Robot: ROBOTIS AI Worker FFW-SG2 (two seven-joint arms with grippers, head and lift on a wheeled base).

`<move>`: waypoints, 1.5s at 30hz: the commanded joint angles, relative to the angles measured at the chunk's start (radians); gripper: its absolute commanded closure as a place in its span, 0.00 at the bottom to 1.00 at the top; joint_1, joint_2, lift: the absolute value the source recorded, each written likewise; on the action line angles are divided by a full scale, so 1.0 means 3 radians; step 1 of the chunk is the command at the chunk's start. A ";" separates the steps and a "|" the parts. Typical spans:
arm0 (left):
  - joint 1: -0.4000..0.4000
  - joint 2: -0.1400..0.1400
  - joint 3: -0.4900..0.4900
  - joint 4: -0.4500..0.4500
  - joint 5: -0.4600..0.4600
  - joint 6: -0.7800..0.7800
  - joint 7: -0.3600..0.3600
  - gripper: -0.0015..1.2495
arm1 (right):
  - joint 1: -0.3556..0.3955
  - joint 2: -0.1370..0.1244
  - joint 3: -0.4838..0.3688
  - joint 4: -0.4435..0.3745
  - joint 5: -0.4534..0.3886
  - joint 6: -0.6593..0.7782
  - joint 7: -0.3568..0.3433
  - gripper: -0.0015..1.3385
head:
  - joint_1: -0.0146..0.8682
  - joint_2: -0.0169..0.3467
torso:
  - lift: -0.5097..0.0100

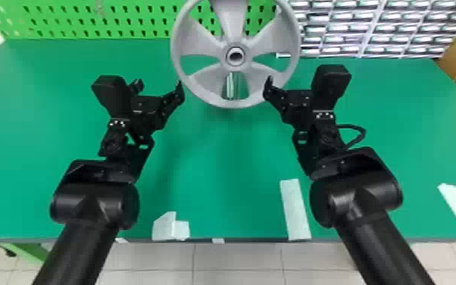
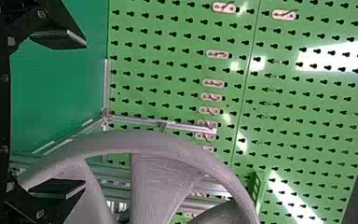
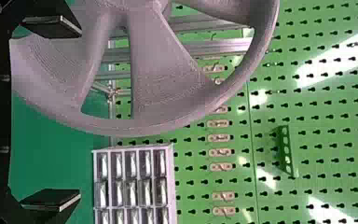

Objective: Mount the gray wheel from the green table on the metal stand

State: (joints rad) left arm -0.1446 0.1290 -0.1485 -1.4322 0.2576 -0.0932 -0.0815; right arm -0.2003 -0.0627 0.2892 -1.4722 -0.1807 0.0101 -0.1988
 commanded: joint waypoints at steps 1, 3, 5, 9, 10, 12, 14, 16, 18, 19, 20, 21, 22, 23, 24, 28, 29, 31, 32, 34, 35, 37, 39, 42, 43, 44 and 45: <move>0.0165 0.0010 0.0111 -0.0206 -0.0061 0.0086 -0.0005 0.18 | 0.0059 0.0010 -0.0049 -0.0001 0.0065 -0.0100 0.0105 0.07 | 1.00 0.19 | 0.79; 0.0232 0.0010 0.0157 -0.0283 -0.0102 0.0122 -0.0015 0.18 | 0.0090 0.0010 -0.0064 -0.0001 0.0101 -0.0146 0.0161 0.07 | 1.00 0.19 | 0.79; 0.0283 0.0010 0.0198 -0.0334 -0.0148 0.0132 -0.0015 0.18 | 0.0100 0.0010 -0.0085 -0.0001 0.0147 -0.0172 0.0223 0.07 | 1.00 0.19 | 0.79; 0.0380 0.0010 0.0275 -0.0426 -0.0168 0.0152 -0.0020 0.18 | 0.0146 0.0004 -0.0105 0.0009 0.0224 -0.0223 0.0330 0.07 | 1.00 0.19 | 0.79; 0.0400 0.0015 0.0296 -0.0447 -0.0178 0.0152 -0.0020 0.18 | 0.0161 -0.0001 -0.0110 0.0014 0.0239 -0.0238 0.0351 0.07 | 1.00 0.19 | 0.79; 0.0431 0.0010 0.0326 -0.0482 -0.0189 0.0168 -0.0020 0.18 | 0.0177 -0.0001 -0.0126 0.0019 0.0255 -0.0259 0.0392 0.07 | 1.00 0.19 | 0.79; 0.0451 0.0010 0.0362 -0.0498 -0.0225 0.0168 -0.0020 0.18 | 0.0197 0.0004 -0.0136 0.0034 0.0260 -0.0289 0.0432 0.07 | 1.00 0.19 | 0.79; 0.0467 0.0010 0.0408 -0.0508 -0.0240 0.0168 -0.0020 0.18 | 0.0207 0.0004 -0.0146 0.0065 0.0260 -0.0320 0.0489 0.07 | 1.00 0.19 | 0.79; 0.0482 0.0010 0.0449 -0.0508 -0.0240 0.0173 -0.0020 0.18 | 0.0218 0.0004 -0.0172 0.0096 0.0275 -0.0330 0.0550 0.07 | 1.00 0.19 | 0.79; 0.0487 0.0010 0.0469 -0.0513 -0.0240 0.0168 -0.0025 0.18 | 0.0223 0.0004 -0.0177 0.0106 0.0275 -0.0341 0.0565 0.07 | 1.00 0.19 | 0.79; 0.0498 0.0010 0.0485 -0.0518 -0.0250 0.0168 -0.0020 0.18 | 0.0233 0.0004 -0.0182 0.0111 0.0275 -0.0356 0.0581 0.07 | 1.00 0.19 | 0.79; 0.0508 0.0010 0.0510 -0.0528 -0.0271 0.0168 -0.0020 0.18 | 0.0253 0.0004 -0.0197 0.0116 0.0285 -0.0371 0.0591 0.07 | 1.00 0.19 | 0.79; 0.0518 0.0010 0.0526 -0.0539 -0.0296 0.0168 -0.0020 0.18 | 0.0264 0.0004 -0.0207 0.0116 0.0285 -0.0381 0.0601 0.07 | 1.00 0.19 | 0.79; 0.0528 0.0010 0.0541 -0.0549 -0.0311 0.0168 -0.0020 0.18 | 0.0279 0.0004 -0.0218 0.0116 0.0285 -0.0387 0.0611 0.07 | 1.00 0.19 | 0.79; 0.0544 0.0010 0.0561 -0.0554 -0.0322 0.0173 -0.0020 0.18 | 0.0299 0.0004 -0.0238 0.0121 0.0290 -0.0397 0.0622 0.07 | 1.00 0.19 | 0.79; 0.0590 0.0010 0.0613 -0.0574 -0.0337 0.0168 -0.0020 0.18 | 0.0356 0.0010 -0.0299 0.0132 0.0290 -0.0433 0.0668 0.07 | 1.00 0.19 | 0.79; 0.0600 0.0010 0.0628 -0.0580 -0.0337 0.0168 -0.0020 0.18 | 0.0366 0.0010 -0.0315 0.0132 0.0295 -0.0438 0.0683 0.07 | 1.00 0.19 | 0.79; 0.0620 0.0004 0.0659 -0.0585 -0.0347 0.0168 -0.0010 0.18 | 0.0381 0.0004 -0.0350 0.0132 0.0311 -0.0463 0.0724 0.08 | 1.00 0.19 | 0.79; 0.0625 0.0004 0.0664 -0.0585 -0.0347 0.0168 -0.0010 0.18 | 0.0391 0.0010 -0.0366 0.0132 0.0311 -0.0463 0.0739 0.08 | 1.00 0.19 | 0.79; 0.0630 0.0004 0.0684 -0.0585 -0.0363 0.0168 0.0001 0.18 | 0.0402 0.0010 -0.0402 0.0132 0.0311 -0.0473 0.0775 0.08 | 1.00 0.19 | 0.79; 0.0630 0.0004 0.0689 -0.0585 -0.0378 0.0168 0.0006 0.18 | 0.0407 0.0010 -0.0412 0.0132 0.0316 -0.0473 0.0790 0.07 | 1.00 0.19 | 0.79; 0.0630 0.0004 0.0710 -0.0585 -0.0419 0.0168 0.0006 0.18 | 0.0412 0.0004 -0.0432 0.0137 0.0316 -0.0473 0.0836 0.08 | 1.00 0.19 | 0.79; 0.0630 0.0004 0.0730 -0.0585 -0.0414 0.0168 0.0006 0.18 | 0.0412 -0.0006 -0.0443 0.0137 0.0321 -0.0479 0.0852 0.08 | 1.00 0.19 | 0.79; 0.0641 0.0004 0.0766 -0.0585 -0.0414 0.0163 0.0011 0.18 | 0.0417 -0.0011 -0.0463 0.0142 0.0321 -0.0473 0.0872 0.08 | 1.00 0.19 | 0.79; 0.0641 -0.0001 0.0771 -0.0585 -0.0414 0.0157 0.0011 0.18 | 0.0422 -0.0011 -0.0468 0.0142 0.0321 -0.0479 0.0882 0.08 | 1.00 0.19 | 0.79; 0.0646 -0.0001 0.0781 -0.0585 -0.0414 0.0157 0.0016 0.18 | 0.0427 -0.0011 -0.0473 0.0142 0.0321 -0.0479 0.0888 0.08 | 1.00 0.19 | 0.79; 0.0646 -0.0001 0.0792 -0.0585 -0.0414 0.0152 0.0016 0.18 | 0.0432 -0.0011 -0.0483 0.0142 0.0321 -0.0479 0.0893 0.08 | 1.00 0.19 | 0.79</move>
State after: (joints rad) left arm 0.0465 0.1300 0.0781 -1.6076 0.1332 -0.0442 -0.0775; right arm -0.0747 -0.0650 0.1520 -1.4302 -0.0844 -0.1324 0.0654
